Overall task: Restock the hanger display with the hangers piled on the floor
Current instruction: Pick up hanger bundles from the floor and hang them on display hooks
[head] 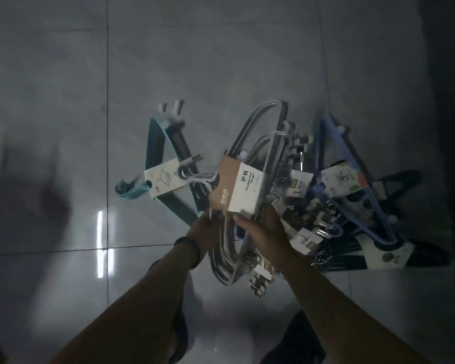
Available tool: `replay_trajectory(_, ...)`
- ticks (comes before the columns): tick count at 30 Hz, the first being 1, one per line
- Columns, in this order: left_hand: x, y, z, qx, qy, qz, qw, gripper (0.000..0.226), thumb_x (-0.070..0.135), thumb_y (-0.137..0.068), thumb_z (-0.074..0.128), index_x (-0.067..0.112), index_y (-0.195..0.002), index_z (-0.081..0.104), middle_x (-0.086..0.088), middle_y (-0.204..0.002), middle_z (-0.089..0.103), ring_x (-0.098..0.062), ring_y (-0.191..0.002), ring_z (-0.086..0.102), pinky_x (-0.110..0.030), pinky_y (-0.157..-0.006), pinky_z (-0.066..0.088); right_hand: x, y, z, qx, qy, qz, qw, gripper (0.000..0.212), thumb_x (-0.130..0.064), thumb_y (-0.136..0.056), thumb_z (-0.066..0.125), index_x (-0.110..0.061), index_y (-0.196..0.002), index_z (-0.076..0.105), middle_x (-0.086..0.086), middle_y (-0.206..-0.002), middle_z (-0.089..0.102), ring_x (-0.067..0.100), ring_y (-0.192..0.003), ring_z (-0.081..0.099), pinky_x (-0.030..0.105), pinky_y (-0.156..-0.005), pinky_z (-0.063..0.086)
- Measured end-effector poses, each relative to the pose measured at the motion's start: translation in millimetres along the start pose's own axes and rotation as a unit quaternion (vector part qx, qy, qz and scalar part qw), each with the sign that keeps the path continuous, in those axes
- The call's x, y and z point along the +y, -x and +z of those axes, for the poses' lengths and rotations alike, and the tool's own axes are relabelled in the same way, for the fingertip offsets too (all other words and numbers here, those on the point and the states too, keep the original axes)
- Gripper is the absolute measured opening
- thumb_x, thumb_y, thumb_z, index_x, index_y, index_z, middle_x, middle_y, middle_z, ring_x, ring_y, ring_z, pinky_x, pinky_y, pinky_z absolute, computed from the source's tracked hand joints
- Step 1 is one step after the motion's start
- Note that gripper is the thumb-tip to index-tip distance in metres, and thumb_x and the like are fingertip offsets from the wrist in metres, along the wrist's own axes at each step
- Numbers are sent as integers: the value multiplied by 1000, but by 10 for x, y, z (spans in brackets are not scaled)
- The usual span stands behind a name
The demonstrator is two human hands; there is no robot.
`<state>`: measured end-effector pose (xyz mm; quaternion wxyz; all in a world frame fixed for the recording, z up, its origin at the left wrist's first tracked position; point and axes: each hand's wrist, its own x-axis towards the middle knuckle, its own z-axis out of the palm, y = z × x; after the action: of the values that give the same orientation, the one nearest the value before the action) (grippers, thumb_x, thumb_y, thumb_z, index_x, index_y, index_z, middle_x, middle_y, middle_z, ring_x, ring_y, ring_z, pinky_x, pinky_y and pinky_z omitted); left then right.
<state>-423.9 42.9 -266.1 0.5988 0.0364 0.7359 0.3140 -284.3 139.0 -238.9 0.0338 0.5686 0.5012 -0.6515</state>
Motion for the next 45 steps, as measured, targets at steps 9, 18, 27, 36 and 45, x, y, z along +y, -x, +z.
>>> replay_trajectory(9,-306,-697,161,7,-51,16,999,37,27,-87,71,19,-123,69,-9,-125,73,-33,-117,68,-49,-103,54,311,-700,220,109,6,52,993,56,-35,-86,82,-15,-131,58,-6,-112,69,-1,-82,60,13,-56,47)
replay_trajectory(18,-260,-545,22,-70,164,-70,982,38,14,-82,69,9,-120,72,-12,-113,75,-32,-106,68,-43,-102,50,245,-829,224,123,-92,91,984,107,-69,-33,92,-21,-125,68,-4,-111,77,22,-99,75,48,-87,62)
replay_trajectory(27,65,438,-16,28,212,-76,974,61,31,-61,67,11,-119,68,-5,-78,65,-16,-54,44,-28,-53,38,-116,-83,118,10,-212,92,973,56,-45,-69,83,-22,-119,76,8,-115,78,36,-108,71,55,-96,55)
replay_trajectory(36,963,1615,-392,167,27,84,982,52,51,-52,70,28,-99,67,3,-99,75,-26,-96,69,-51,-92,55,-977,736,-406,35,29,14,999,69,-58,-98,59,-26,-156,41,7,-154,50,25,-136,52,40,-106,46)
replay_trajectory(45,1559,2367,-572,137,-116,169,969,74,72,-61,61,30,-120,53,2,-106,71,-24,-88,71,-52,-82,62,-1880,1506,-729,265,107,-334,898,37,-13,-88,68,-14,-121,50,10,-122,55,15,-100,59,17,-73,53)
